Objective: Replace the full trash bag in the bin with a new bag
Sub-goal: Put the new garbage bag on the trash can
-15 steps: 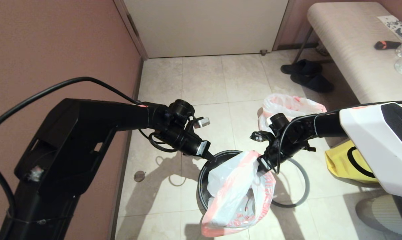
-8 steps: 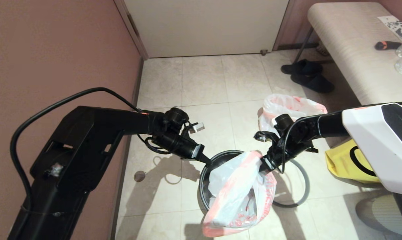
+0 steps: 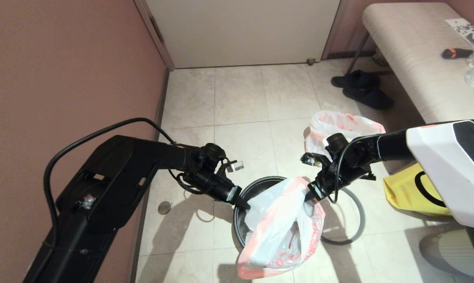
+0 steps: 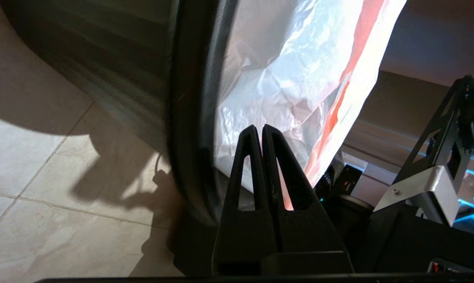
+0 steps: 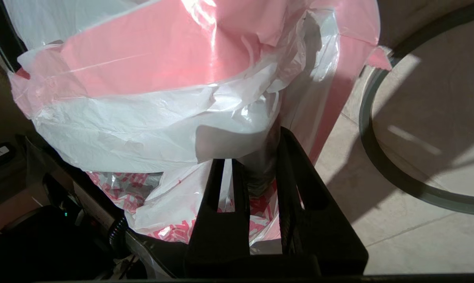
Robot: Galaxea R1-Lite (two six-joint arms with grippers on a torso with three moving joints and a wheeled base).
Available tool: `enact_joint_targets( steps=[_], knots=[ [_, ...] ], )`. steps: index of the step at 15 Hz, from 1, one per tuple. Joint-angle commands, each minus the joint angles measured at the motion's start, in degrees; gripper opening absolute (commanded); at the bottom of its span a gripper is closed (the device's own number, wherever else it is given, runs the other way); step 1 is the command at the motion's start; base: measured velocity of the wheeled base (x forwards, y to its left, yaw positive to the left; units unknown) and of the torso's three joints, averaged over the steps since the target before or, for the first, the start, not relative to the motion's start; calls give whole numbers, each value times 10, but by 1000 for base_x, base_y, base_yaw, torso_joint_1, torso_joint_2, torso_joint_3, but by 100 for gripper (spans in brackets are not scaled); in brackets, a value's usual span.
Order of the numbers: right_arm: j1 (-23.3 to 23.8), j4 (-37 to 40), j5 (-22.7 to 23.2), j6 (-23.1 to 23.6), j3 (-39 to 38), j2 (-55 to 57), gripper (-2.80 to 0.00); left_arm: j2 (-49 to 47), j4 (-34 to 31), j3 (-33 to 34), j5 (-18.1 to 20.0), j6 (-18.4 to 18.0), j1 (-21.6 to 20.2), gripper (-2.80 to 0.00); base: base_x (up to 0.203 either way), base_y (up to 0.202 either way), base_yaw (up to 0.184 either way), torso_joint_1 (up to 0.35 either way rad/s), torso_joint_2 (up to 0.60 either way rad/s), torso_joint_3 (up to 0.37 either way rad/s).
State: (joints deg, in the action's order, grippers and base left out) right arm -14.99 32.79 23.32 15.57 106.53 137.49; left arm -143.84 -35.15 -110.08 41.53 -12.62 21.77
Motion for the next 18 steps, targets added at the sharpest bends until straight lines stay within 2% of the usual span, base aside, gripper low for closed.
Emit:
enact_joint_targets(
  steps=[1, 2, 3, 7, 16, 17, 18],
  knots=[
    [1, 2, 5, 1, 0, -5, -280, -9, -2, 6, 3, -11, 6, -280, 0, 0, 0, 0, 0, 0],
    [1, 2, 6, 1, 0, -6, -280, -8, -2, 7, 5, -15, 7, -280, 0, 0, 0, 0, 0, 0],
    [1, 2, 6, 1, 0, -6, -280, -8, -2, 7, 14, -15, 12, 0, 0, 0, 0, 0, 0, 0],
    [1, 2, 7, 1, 0, -5, -280, -7, -3, 8, 46, -21, 15, 0, 0, 0, 0, 0, 0, 0],
    [1, 3, 15, 1, 0, -6, -280, -22, -4, 22, 47, -22, 50, 0, 0, 0, 0, 0, 0, 0],
    [1, 3, 15, 1, 0, -6, -280, -22, -4, 22, 47, -22, 51, -221, 0, 0, 0, 0, 0, 0],
    [1, 3, 15, 1, 0, -6, -280, -22, -3, 22, 47, -23, 54, -280, 0, 0, 0, 0, 0, 0]
  ],
)
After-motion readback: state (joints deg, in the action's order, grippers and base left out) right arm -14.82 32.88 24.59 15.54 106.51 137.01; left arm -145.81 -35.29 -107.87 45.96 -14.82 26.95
